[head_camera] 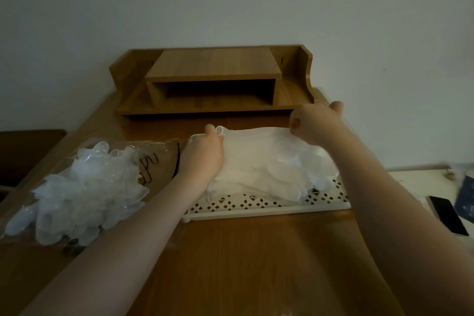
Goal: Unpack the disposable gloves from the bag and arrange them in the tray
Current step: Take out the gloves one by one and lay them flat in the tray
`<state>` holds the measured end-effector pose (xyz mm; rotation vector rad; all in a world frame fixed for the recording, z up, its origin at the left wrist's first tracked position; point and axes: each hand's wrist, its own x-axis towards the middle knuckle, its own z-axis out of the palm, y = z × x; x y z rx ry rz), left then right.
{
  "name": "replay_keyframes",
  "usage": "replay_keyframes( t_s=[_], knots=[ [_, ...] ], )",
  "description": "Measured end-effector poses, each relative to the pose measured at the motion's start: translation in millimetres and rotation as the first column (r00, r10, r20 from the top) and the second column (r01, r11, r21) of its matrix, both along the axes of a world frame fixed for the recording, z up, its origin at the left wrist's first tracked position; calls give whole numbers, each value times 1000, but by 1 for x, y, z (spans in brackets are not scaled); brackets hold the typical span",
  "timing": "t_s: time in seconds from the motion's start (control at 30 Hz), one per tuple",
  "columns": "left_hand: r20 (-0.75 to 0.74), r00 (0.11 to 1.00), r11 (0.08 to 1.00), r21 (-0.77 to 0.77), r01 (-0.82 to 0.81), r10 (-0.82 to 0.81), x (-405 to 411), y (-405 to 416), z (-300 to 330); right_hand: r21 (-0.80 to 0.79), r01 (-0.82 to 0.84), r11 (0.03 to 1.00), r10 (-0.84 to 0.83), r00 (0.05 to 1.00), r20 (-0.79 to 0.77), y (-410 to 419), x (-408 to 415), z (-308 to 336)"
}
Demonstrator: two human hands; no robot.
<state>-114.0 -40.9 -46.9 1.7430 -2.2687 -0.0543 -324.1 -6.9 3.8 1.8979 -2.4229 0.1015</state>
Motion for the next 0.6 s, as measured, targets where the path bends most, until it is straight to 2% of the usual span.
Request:
replay_keyframes(
  t_s=[0.07,0.17,0.23,0.27,0.3,0.37,0.43,0.5,0.6],
  knots=[
    [8,1000,1000,0,-20,20,0,0,2,-75,-7,997,6,1000,-15,3,8,-15],
    [-65,998,1000,-7,-16,16,2,9,8,-187,-53,981,40,997,-72,15,20,-30],
    [-24,998,985,-165,46,-51,2,20,12,-271,-138,953,137,990,-21,24,34,-38],
    [43,994,959,-262,106,-98,-2,27,15,-255,-212,943,223,975,18,28,40,-42],
    [126,980,937,-296,187,-156,-7,32,18,-199,-284,938,300,952,54,32,46,-47],
    [253,913,913,-174,369,-320,-18,39,18,-33,-359,933,360,930,70,35,52,-55],
    [284,848,893,76,444,-446,-23,39,10,93,-349,932,347,937,38,35,47,-62],
    [243,860,885,255,389,-448,-19,37,-1,145,-314,938,315,949,18,34,37,-65],
    [240,903,906,324,272,-357,-9,34,-10,176,-236,956,235,972,26,35,22,-68]
  ],
)
